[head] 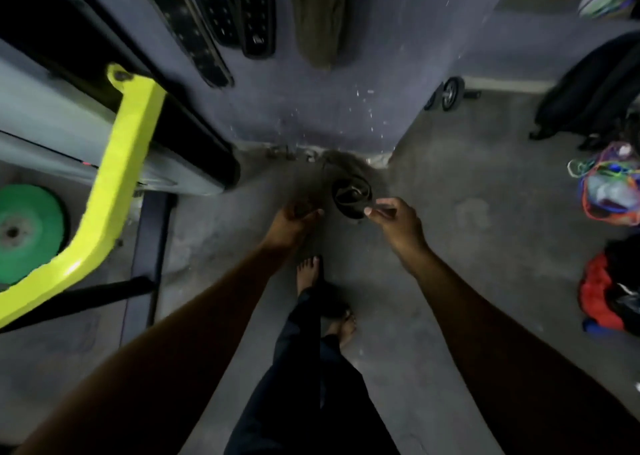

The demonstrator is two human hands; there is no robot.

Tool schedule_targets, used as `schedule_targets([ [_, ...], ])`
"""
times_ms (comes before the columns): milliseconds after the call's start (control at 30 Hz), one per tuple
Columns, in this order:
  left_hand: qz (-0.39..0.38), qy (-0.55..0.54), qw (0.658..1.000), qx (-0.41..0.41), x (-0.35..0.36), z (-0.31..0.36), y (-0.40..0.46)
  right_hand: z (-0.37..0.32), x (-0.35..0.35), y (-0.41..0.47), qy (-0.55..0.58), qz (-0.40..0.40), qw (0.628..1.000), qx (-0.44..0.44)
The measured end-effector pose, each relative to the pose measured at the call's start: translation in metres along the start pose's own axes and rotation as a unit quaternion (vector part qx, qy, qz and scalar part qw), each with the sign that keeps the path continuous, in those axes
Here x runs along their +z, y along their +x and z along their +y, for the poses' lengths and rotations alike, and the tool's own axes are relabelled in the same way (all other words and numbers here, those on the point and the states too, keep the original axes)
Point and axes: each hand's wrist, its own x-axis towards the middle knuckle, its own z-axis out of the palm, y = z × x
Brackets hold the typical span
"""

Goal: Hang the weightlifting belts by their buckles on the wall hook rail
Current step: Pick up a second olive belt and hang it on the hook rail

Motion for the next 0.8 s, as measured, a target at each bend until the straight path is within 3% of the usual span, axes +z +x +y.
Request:
schedule_targets([
  [33, -0.001, -0.001, 1.0, -0.027, 0.001, 0.01, 0.014, 0.015, 0.005, 0.02, -0.007, -0.003, 1.0, 0.008],
  [200, 0.001, 0.068, 0.992, -0.105, 0.033, -0.121, 0.153, 0.101, 0.049, 0.136, -0.002, -0.009, 0.998, 0.062],
  [333, -0.012, 0.062, 0.993, -0.104, 0.05, -0.162, 0.265, 0.173, 0.092, 0.233, -0.04, -0.033, 0.995, 0.089],
  [567, -0.032, 0.09, 0.988, -0.12, 0.074, -0.276, 0.404, 0.273, 0.166, 0.38, -0.158, -0.054, 0.986, 0.032],
  [700, -0.054, 0.134, 0.98, -0.138, 0.072, -0.318, 0.436, 0.312, 0.21, 0.44, -0.349, -0.063, 0.928, -0.114],
  [800, -0.043, 0.137, 0.98, -0.14, 0.066, -0.343, 0.445, 0.328, 0.233, 0.463, -0.462, -0.092, 0.869, -0.152],
])
